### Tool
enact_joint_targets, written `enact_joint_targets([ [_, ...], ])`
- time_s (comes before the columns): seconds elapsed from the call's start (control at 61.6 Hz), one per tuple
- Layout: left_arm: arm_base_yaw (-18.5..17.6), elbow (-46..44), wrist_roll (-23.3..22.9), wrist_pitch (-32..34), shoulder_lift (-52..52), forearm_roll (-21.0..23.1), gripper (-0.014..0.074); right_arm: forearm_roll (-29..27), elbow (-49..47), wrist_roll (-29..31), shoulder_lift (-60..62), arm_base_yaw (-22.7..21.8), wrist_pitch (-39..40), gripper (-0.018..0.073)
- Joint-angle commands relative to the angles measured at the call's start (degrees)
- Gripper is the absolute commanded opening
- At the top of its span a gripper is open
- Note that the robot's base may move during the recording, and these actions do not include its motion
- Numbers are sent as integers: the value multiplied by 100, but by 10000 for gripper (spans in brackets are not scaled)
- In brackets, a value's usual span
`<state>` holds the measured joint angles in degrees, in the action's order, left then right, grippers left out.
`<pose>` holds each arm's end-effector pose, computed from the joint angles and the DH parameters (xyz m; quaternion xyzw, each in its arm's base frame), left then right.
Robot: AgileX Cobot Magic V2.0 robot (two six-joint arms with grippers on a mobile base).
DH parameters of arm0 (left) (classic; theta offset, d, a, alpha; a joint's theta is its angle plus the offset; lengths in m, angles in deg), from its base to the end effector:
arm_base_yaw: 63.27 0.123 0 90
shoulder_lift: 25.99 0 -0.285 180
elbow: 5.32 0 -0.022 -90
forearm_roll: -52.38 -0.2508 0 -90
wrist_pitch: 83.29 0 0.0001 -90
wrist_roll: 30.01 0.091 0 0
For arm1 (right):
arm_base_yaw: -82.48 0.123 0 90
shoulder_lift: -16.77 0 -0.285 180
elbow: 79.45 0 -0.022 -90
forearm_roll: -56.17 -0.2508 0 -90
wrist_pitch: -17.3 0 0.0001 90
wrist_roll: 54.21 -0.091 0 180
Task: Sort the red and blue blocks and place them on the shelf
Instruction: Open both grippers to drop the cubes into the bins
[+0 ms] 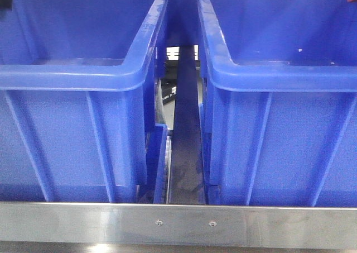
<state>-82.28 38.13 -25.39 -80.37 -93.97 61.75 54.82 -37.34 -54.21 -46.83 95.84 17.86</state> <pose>0.2091 -0.0713 0.2870 0.0984 0.8058 -0.1168 0.5721 0.2028 0.0482 0.3077 -0.0830 0.7898 0.0777 0.6027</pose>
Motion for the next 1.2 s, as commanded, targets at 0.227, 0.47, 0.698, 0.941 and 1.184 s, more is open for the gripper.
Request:
enact_joint_targets([
  [0.227, -35, -227, 19, 311, 79, 57, 671, -28, -224, 60, 54, -5, 299, 587],
  [0.47, -35, -463, 19, 279, 79, 46, 582, -28, -224, 60, 67, -5, 351, 560],
  [0.698, -35, -814, 19, -73, 284, 46, 188, -28, -224, 60, 315, -12, 410, 282],
  [0.941, -35, -813, 19, -338, 737, 46, 123, -174, -216, 60, 709, -12, 329, 56],
  [1.184, 371, -529, 19, -419, 1530, 46, 126, -216, -205, 60, 1396, -364, -214, 56],
])
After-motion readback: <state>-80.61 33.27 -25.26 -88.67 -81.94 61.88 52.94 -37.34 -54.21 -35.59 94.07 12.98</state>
